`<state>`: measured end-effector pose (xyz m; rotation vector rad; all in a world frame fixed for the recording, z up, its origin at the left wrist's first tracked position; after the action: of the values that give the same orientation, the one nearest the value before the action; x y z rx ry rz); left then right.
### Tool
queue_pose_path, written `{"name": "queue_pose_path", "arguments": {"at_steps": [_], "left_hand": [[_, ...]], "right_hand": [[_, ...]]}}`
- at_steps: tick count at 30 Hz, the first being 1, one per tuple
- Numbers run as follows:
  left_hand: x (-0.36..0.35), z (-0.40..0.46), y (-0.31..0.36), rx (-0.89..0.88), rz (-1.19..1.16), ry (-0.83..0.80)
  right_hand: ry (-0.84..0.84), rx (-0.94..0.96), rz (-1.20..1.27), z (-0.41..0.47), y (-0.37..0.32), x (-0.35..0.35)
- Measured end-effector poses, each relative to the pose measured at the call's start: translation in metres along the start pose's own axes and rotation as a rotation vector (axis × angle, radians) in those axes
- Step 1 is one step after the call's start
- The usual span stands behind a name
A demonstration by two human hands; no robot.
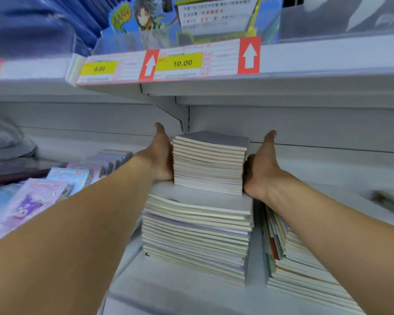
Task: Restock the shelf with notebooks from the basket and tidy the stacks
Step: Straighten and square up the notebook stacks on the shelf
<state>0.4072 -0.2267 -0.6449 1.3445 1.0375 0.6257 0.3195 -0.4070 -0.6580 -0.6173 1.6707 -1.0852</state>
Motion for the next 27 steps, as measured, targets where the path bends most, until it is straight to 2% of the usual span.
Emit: {"name": "queue_pose_path", "arguments": {"at_steps": [2, 9, 12, 15, 19, 27], "left_hand": [[0.006, 0.018, 0.001, 0.002, 0.014, 0.07], [0.023, 0.045, -0.006, -0.036, 0.07, 0.082], [0.023, 0.048, -0.007, -0.084, 0.045, 0.063], [0.021, 0.051, -0.007, -0.058, 0.042, 0.03], [0.011, 0.045, -0.006, -0.093, 0.077, 0.004], [0.004, 0.037, -0.007, -0.117, 0.08, -0.027]], "right_hand": [[-0.041, 0.017, -0.027, 0.004, 0.0, 0.003], [-0.056, -0.02, -0.016, -0.001, 0.001, -0.003], [-0.018, 0.023, -0.065, -0.004, 0.002, -0.009], [0.014, 0.098, -0.049, -0.007, -0.001, -0.01], [-0.032, 0.093, -0.002, -0.012, -0.001, -0.008], [0.0, 0.062, 0.029, -0.021, -0.004, -0.013]]}}
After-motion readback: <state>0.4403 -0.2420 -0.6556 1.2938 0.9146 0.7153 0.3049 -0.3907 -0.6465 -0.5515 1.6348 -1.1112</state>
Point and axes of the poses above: each hand's wrist, its own z-axis towards the middle knuckle, its own x-axis out of the back of the hand, y = z × x, the point moved 1 cm from there along z, towards the middle knuckle, and after that the axes turned 3 degrees about z, right-handed, at the moved point
